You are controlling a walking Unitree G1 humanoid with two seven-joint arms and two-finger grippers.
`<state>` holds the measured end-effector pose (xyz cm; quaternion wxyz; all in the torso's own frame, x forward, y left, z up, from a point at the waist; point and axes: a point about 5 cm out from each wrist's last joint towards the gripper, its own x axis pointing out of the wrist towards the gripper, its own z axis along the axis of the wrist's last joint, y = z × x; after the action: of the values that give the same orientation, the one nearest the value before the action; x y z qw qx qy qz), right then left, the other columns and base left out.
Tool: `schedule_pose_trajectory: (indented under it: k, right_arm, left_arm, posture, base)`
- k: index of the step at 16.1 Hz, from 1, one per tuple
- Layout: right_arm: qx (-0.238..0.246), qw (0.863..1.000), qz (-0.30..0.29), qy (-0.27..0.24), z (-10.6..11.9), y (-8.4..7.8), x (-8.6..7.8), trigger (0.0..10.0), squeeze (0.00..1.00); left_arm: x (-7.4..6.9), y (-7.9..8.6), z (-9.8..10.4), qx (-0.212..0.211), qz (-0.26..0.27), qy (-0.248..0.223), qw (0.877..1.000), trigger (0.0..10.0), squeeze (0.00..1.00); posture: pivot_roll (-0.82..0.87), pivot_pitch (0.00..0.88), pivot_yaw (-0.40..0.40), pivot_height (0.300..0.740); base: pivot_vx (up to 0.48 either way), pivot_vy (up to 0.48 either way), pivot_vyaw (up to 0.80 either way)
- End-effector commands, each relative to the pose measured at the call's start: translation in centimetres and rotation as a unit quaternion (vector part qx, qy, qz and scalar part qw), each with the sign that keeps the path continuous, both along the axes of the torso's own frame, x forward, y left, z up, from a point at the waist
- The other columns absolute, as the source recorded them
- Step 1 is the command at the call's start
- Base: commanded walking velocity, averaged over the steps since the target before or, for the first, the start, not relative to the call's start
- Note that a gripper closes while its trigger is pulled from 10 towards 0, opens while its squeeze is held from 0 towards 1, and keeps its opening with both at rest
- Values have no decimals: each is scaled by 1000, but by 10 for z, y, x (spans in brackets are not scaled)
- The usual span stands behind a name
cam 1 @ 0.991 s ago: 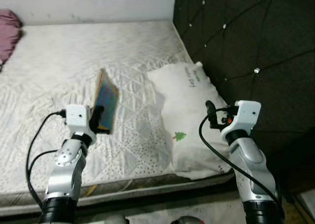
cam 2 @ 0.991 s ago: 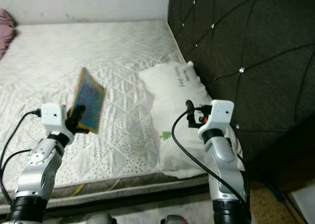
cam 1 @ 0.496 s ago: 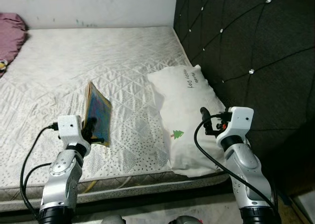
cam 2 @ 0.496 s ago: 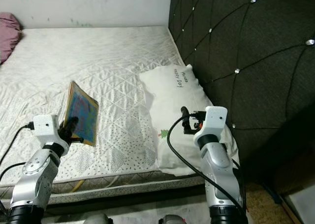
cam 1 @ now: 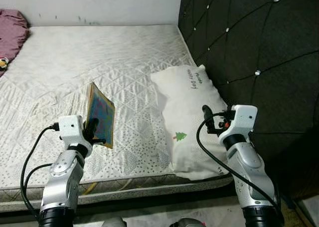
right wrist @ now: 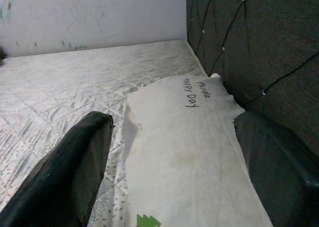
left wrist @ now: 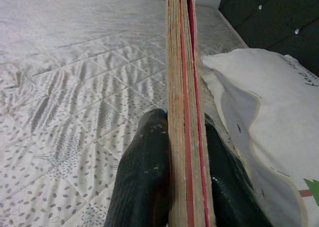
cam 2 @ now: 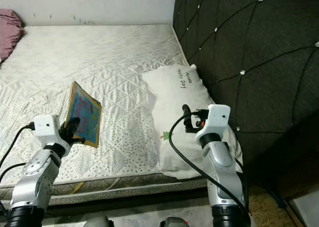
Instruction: Clean up the room
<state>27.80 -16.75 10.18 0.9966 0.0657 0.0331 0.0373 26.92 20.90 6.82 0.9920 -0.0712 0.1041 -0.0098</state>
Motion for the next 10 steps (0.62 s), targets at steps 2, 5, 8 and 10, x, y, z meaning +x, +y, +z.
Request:
schedule_pose_trajectory:
  k: [2,5,8,10]
  right_arm:
    - [2,1000,3,-3,2,1,1,10000,0]
    - [6,1000,9,-4,3,1,1,10000,0]
    - [8,1000,14,-5,3,3,0,10000,0]
    - [9,1000,16,-4,3,3,0,10000,0]
  left_arm:
    - [6,1,14,7,2,-27,1000,10000,0]
    - [6,0,13,9,6,-28,1000,10000,0]
    - [6,-2,13,8,7,-28,1000,10000,0]
    - [6,-3,13,7,8,-29,1000,10000,0]
  posture:
    - [-16,0,-28,677]
    - [-19,0,-30,673]
    - [-22,0,-32,653]
    - [-21,0,-36,653]
  base:
    - [0,0,0]
    - [0,0,0]
    - [0,0,0]
    - [0,0,0]
